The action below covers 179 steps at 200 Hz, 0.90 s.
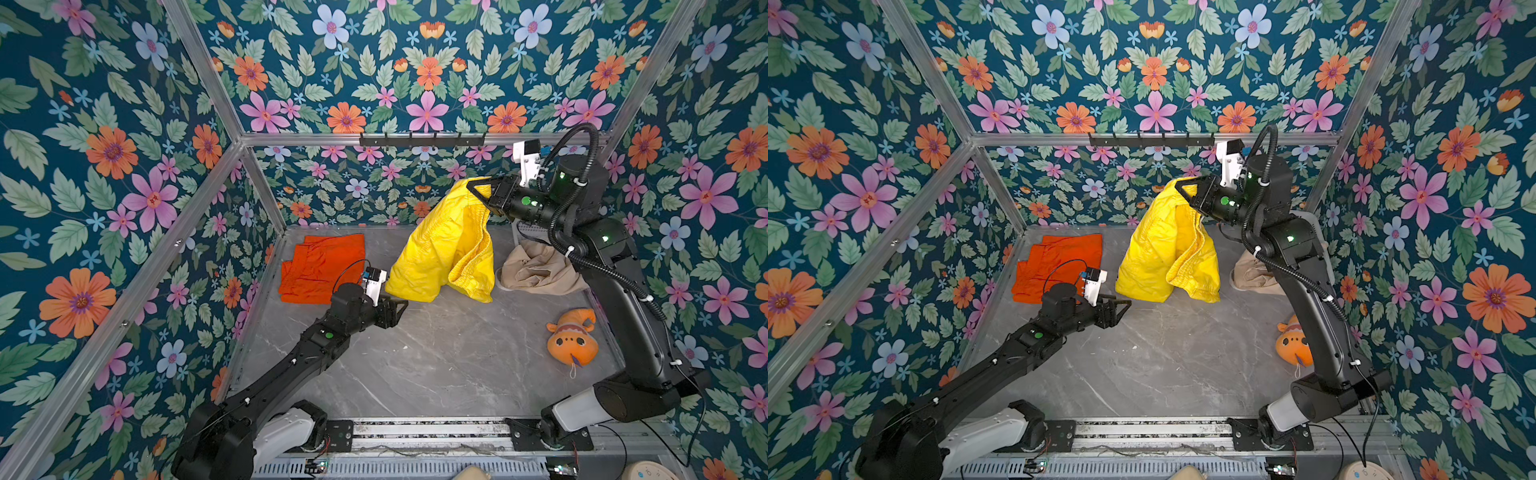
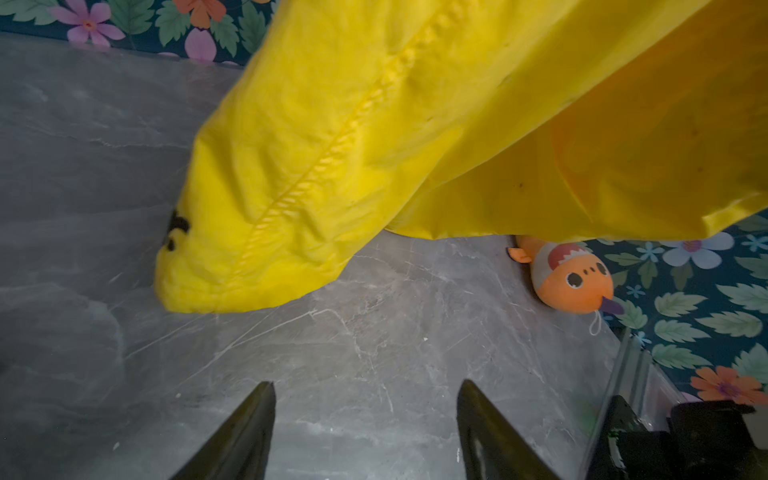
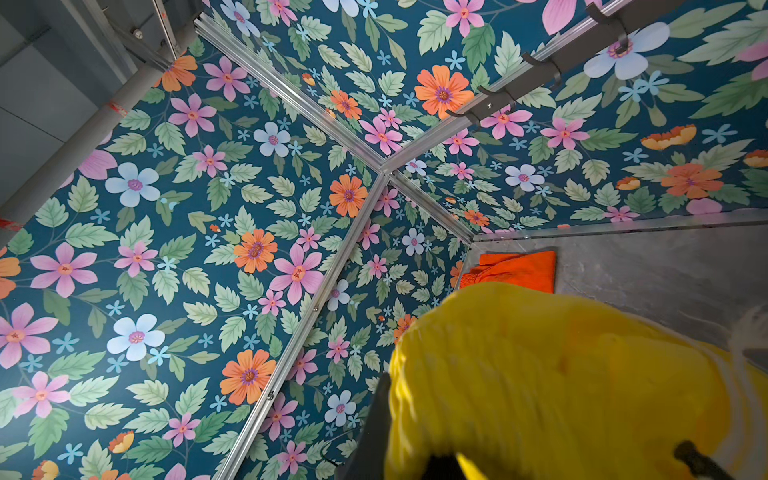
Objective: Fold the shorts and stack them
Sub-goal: 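Lift the yellow shorts by the waistband with both grippers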
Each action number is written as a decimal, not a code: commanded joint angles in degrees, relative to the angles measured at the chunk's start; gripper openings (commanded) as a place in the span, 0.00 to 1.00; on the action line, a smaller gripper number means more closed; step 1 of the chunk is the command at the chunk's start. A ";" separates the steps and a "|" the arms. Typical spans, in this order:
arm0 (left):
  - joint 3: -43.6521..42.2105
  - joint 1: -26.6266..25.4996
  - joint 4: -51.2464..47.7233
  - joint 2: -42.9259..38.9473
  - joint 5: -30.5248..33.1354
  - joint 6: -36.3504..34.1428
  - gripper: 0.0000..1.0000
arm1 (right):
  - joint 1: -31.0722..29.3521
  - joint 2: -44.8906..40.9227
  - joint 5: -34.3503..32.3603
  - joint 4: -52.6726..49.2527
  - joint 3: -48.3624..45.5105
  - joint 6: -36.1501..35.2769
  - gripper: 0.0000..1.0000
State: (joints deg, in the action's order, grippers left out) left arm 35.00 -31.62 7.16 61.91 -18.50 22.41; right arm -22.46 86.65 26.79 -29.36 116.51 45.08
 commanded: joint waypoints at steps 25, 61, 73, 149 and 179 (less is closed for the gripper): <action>-8.00 4.84 13.95 -2.13 -2.30 10.39 0.75 | -0.12 0.44 0.61 0.91 1.34 -0.69 0.00; -11.48 7.26 18.36 -0.91 -5.29 8.79 0.71 | -0.13 0.63 2.27 -1.14 2.40 -1.56 0.00; -11.43 7.45 17.63 -1.18 -3.91 3.96 0.71 | -0.13 0.38 2.89 -1.53 2.43 -1.74 0.00; -7.83 7.51 18.87 9.31 -9.00 -0.91 0.68 | -0.13 -0.25 3.77 -1.65 2.37 -0.96 0.00; -12.90 7.53 33.69 13.71 -9.47 9.72 0.68 | -0.13 -0.43 3.45 -2.31 2.45 -1.18 0.00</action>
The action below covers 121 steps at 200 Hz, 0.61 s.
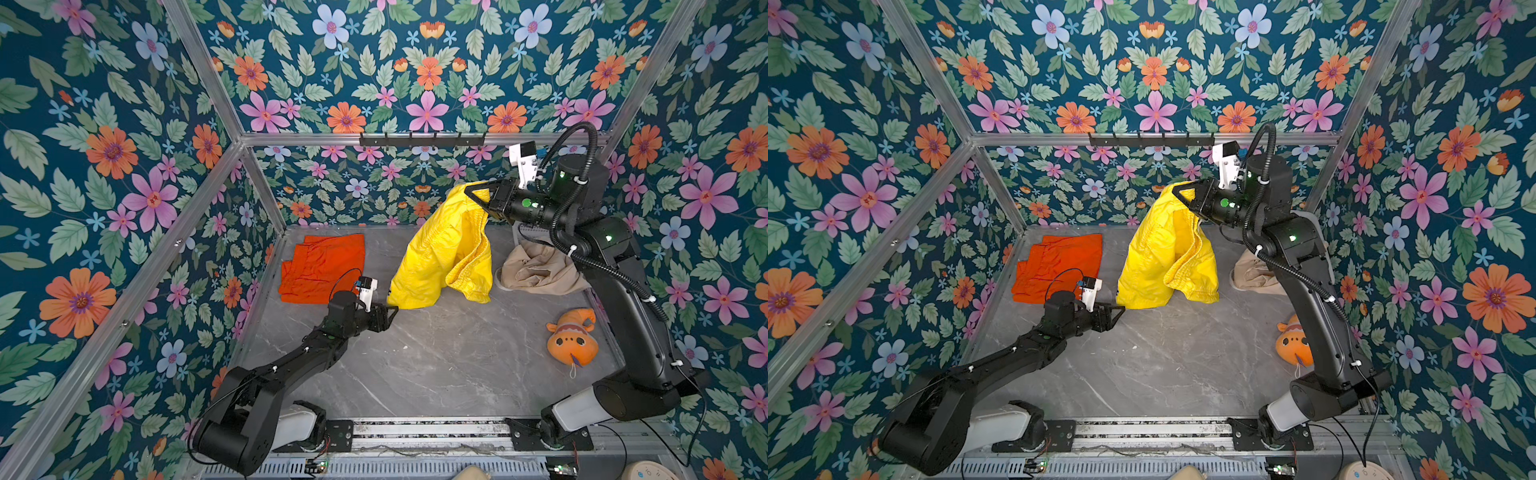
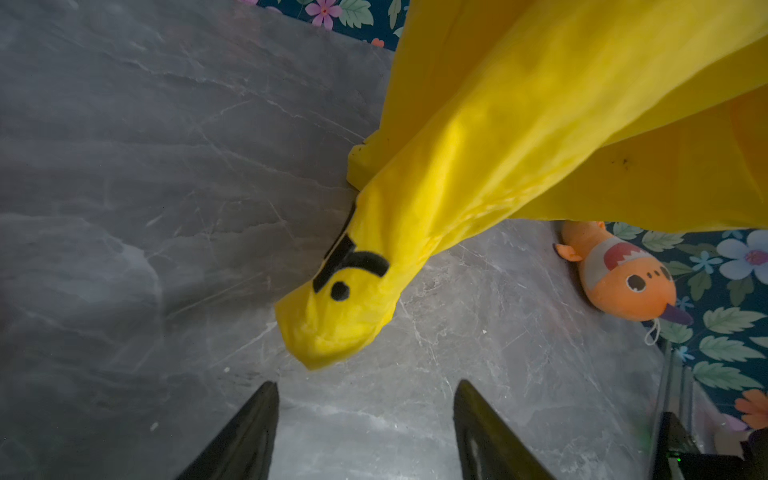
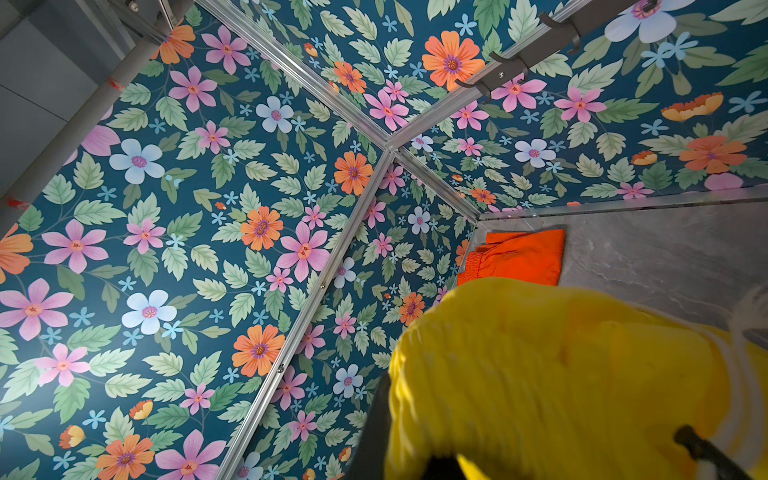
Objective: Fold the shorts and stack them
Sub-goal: 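Lift the yellow shorts by the waistband with both grippers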
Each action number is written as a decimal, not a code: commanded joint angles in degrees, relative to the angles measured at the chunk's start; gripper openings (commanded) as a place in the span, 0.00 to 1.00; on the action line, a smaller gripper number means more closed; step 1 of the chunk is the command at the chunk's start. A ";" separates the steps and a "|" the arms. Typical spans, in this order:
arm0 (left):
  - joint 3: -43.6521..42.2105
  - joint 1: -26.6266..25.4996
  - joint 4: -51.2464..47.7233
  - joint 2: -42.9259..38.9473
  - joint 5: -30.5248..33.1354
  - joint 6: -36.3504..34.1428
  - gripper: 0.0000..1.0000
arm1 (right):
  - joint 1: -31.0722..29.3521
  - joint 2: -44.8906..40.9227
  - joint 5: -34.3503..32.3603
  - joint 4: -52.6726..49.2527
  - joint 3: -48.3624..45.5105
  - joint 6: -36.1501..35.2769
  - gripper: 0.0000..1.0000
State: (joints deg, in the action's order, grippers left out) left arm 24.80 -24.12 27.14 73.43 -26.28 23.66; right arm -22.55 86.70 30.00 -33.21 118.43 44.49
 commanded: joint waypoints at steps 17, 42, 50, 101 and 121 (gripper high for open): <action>-4.88 0.04 20.83 4.28 -2.46 12.02 0.67 | -0.02 -0.56 0.49 1.49 0.94 -0.30 0.00; -8.75 0.12 33.30 6.06 -3.97 15.59 0.64 | 0.07 -0.32 0.62 0.51 2.49 -0.11 0.00; -9.58 0.23 35.94 6.24 -4.16 16.08 0.64 | 0.33 -0.15 0.63 -0.19 3.30 -0.02 0.00; -13.34 0.39 52.07 9.05 -3.91 18.01 0.61 | 1.45 0.53 3.44 -1.29 6.84 1.70 0.00; -13.37 0.39 56.66 11.68 -4.00 19.11 0.61 | 1.63 0.88 4.66 -0.91 8.22 2.58 0.00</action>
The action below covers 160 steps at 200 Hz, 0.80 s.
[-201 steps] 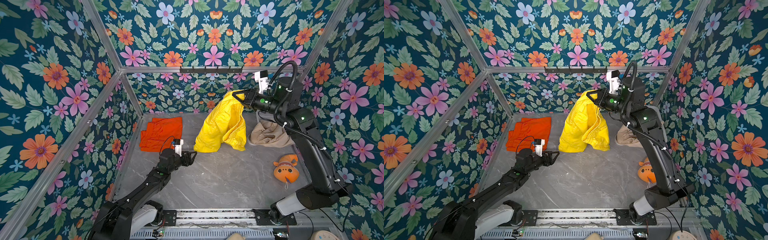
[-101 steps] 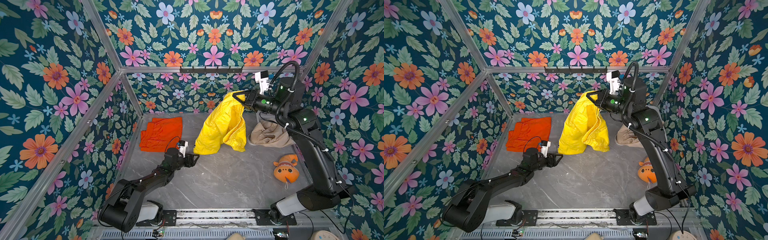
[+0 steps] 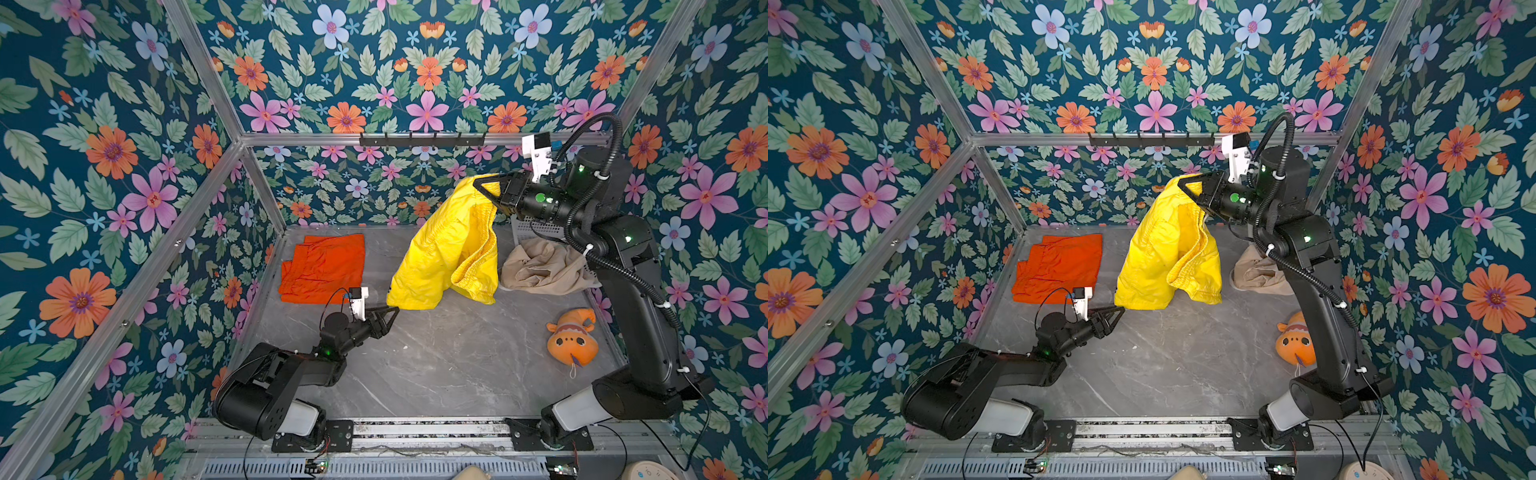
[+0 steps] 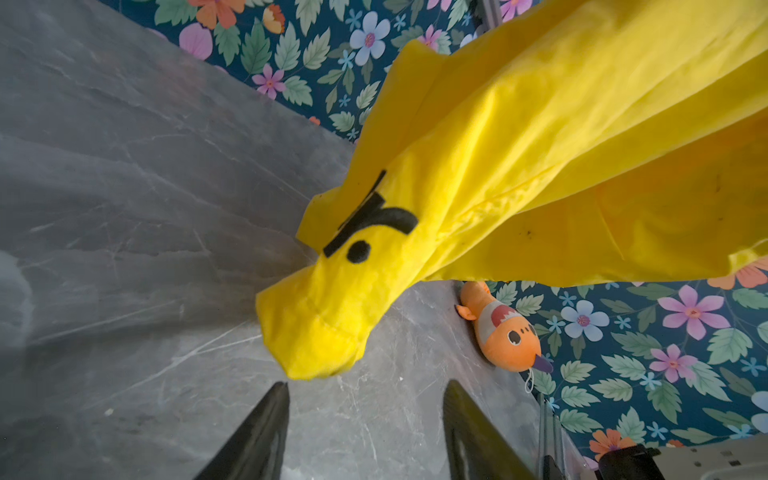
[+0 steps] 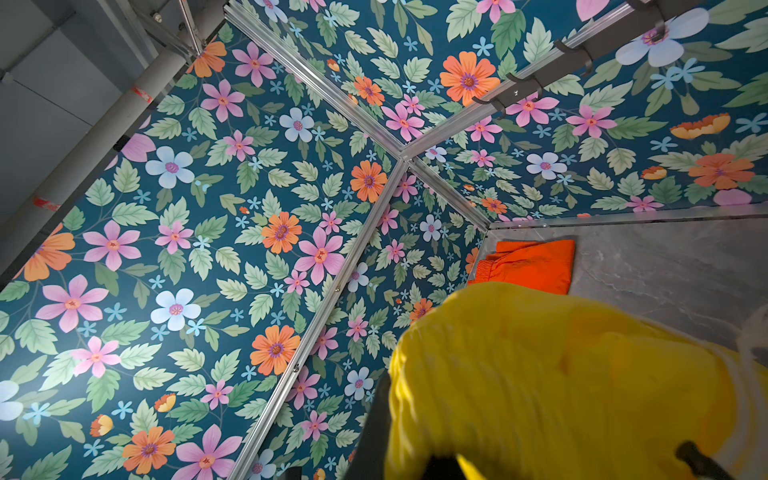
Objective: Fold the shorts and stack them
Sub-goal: 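Lift the yellow shorts by the waistband with both grippers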
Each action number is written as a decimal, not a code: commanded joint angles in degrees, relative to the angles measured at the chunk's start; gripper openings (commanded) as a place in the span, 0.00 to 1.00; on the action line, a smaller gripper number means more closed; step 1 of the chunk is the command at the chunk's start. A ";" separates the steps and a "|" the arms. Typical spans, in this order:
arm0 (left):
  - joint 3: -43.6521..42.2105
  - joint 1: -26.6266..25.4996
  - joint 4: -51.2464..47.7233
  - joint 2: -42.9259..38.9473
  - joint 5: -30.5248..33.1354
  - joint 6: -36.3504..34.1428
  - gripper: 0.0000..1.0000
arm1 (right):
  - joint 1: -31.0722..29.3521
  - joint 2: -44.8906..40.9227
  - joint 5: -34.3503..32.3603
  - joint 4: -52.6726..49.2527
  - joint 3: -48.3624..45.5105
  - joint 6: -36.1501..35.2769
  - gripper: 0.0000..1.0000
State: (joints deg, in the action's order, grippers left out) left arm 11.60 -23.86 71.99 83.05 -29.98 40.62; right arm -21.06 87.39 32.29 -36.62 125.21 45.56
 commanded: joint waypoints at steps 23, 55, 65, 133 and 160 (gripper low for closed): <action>-0.67 0.13 19.05 6.16 -1.06 4.46 0.61 | 0.38 1.08 3.55 2.04 3.64 2.10 0.00; 0.14 0.04 23.80 11.09 -3.42 6.31 0.61 | 0.41 2.12 4.27 1.78 6.04 2.75 0.00; 0.59 -0.03 23.76 11.09 -4.07 5.83 0.62 | 0.45 2.41 4.51 1.47 6.77 2.85 0.00; 2.64 -0.05 23.81 10.39 -5.19 5.68 0.40 | 0.42 2.61 4.56 1.89 7.47 3.67 0.00; 1.66 -0.05 23.82 8.86 -6.15 6.69 0.21 | 1.77 2.21 3.24 0.35 6.97 3.42 0.00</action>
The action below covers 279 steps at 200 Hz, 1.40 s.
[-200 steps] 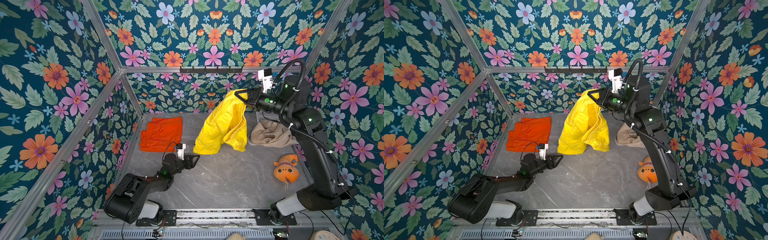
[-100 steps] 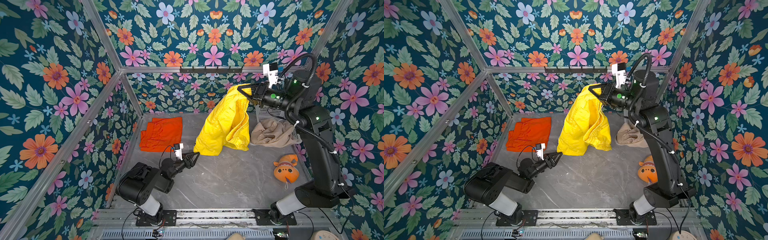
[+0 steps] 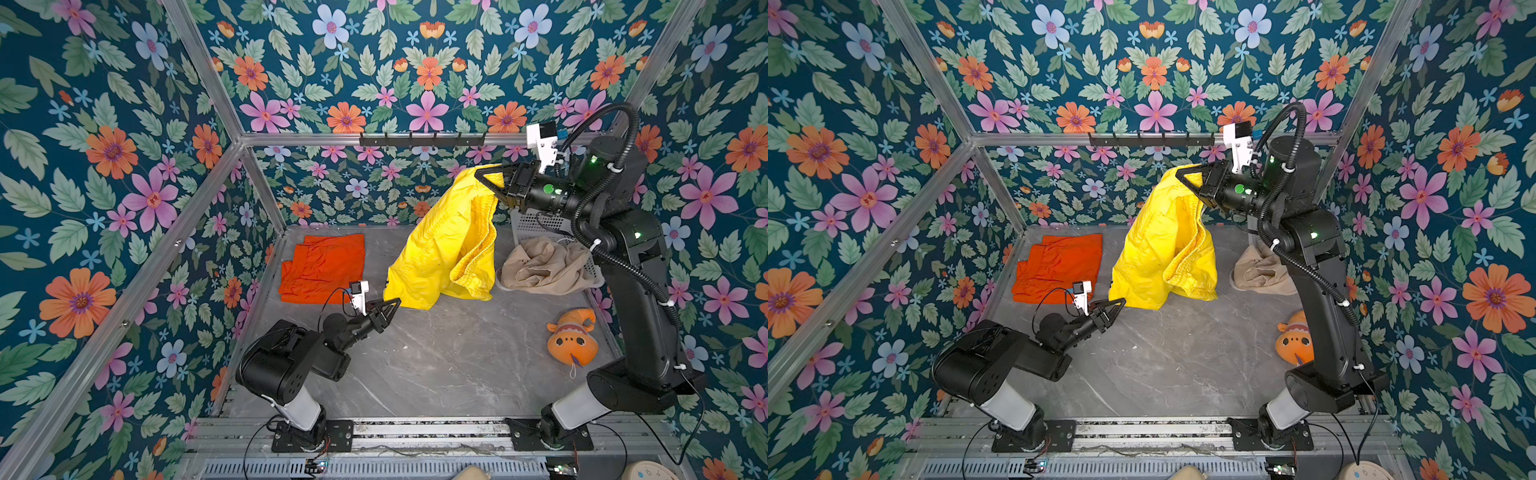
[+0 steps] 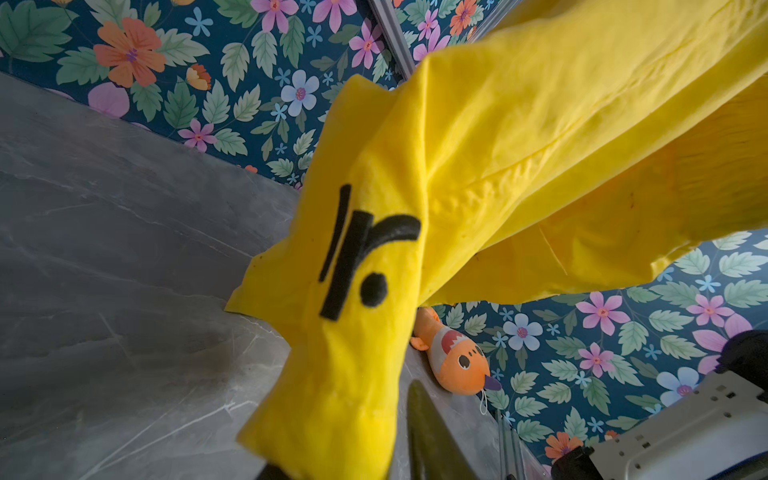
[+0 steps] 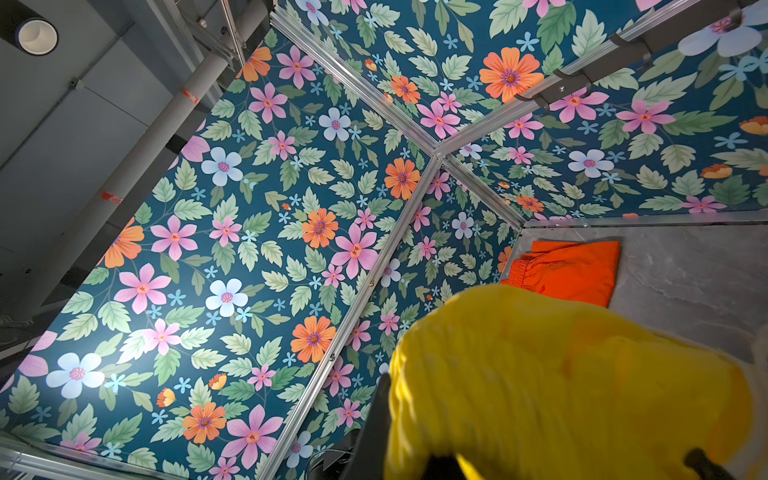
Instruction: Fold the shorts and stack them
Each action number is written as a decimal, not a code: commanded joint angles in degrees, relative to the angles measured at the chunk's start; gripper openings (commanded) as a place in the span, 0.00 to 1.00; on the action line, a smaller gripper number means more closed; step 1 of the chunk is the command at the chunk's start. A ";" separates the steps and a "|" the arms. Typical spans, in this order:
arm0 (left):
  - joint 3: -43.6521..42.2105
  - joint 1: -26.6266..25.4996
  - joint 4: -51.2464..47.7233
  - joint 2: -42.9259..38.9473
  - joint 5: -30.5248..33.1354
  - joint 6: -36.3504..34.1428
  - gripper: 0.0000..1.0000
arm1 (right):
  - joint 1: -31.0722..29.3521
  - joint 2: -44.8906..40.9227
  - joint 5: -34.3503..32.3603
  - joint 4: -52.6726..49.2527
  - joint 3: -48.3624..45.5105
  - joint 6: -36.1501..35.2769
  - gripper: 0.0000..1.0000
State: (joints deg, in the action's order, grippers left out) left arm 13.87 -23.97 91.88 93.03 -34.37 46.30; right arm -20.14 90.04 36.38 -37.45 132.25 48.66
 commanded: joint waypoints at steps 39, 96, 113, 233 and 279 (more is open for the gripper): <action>-3.51 0.81 3.69 -5.31 -3.33 4.38 0.04 | 6.07 -2.26 -0.45 1.24 -4.64 0.15 0.00; 3.62 7.45 -44.76 -31.11 -6.51 -7.77 0.00 | 19.28 -6.05 3.75 7.23 -16.03 4.67 0.00; 12.23 7.72 -72.34 -40.72 -0.18 -21.18 0.00 | 21.79 -7.08 4.49 8.34 -18.10 5.06 0.00; 64.95 25.76 -134.07 -28.64 20.03 -52.57 0.00 | 23.76 -9.65 13.36 8.10 -28.10 3.89 0.00; 83.06 27.16 -130.10 -14.34 21.00 -53.18 0.00 | 16.10 1.87 11.16 10.16 -18.24 2.87 0.00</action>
State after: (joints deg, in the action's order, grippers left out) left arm 90.19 2.83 -40.45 74.08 -17.76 -5.76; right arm -1.23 86.56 49.12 -31.66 108.25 52.38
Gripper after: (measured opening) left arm 0.055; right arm 0.082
